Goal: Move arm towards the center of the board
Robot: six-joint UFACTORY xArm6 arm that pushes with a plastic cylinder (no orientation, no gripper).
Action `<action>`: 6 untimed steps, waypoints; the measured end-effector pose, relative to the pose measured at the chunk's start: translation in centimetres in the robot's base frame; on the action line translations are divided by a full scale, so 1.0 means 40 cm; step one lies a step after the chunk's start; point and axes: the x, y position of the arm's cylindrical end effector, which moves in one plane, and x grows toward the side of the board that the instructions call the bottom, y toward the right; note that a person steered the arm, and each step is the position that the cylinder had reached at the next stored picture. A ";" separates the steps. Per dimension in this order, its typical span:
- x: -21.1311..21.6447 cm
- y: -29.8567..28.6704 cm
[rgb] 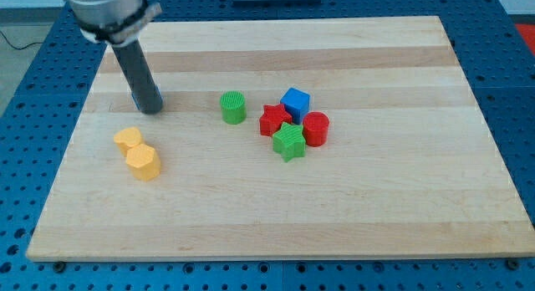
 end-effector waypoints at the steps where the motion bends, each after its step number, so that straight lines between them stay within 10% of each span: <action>1: -0.132 -0.007; 4: -0.149 0.466; 6: 0.054 0.776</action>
